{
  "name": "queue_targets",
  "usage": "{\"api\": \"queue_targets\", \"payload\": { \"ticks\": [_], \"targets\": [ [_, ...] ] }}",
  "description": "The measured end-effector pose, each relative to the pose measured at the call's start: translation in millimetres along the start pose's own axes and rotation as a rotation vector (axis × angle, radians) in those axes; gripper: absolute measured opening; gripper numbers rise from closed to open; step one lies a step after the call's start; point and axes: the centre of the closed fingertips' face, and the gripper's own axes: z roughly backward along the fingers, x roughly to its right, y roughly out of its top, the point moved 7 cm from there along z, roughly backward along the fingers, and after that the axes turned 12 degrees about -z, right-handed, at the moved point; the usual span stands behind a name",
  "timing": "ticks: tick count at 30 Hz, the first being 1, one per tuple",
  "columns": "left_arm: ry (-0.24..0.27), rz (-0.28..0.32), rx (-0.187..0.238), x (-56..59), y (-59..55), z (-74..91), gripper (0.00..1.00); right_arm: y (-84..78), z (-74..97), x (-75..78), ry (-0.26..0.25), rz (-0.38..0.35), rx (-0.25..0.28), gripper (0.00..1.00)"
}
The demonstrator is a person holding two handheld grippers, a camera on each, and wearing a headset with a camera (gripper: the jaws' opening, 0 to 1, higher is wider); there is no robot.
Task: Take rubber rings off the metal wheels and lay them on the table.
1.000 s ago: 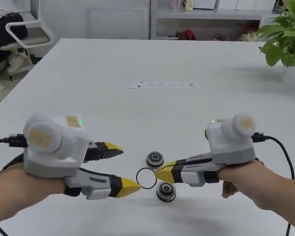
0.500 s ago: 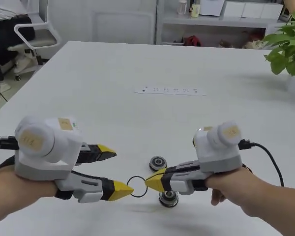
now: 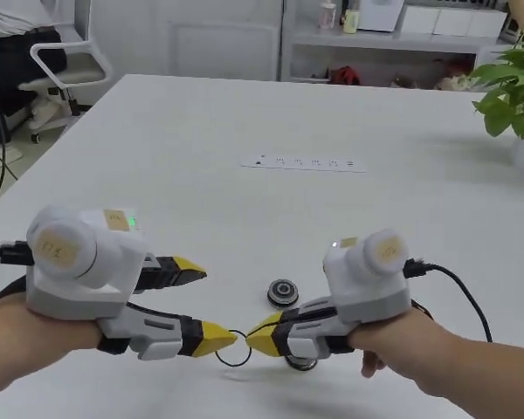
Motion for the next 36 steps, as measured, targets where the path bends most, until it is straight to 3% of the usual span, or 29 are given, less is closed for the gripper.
{"api": "queue_targets", "payload": {
  "ticks": [15,36],
  "targets": [
    [-0.002,0.004,-0.005,1.5,-2.4,-0.7,0.55,-5.5,1.5,4.2,-0.034,0.065,-0.031,0.06],
    [-0.010,0.005,-0.013,2.2,-2.8,-3.1,0.55,-3.3,20.2,8.2,-0.047,0.064,-0.005,0.12]
  ]
}}
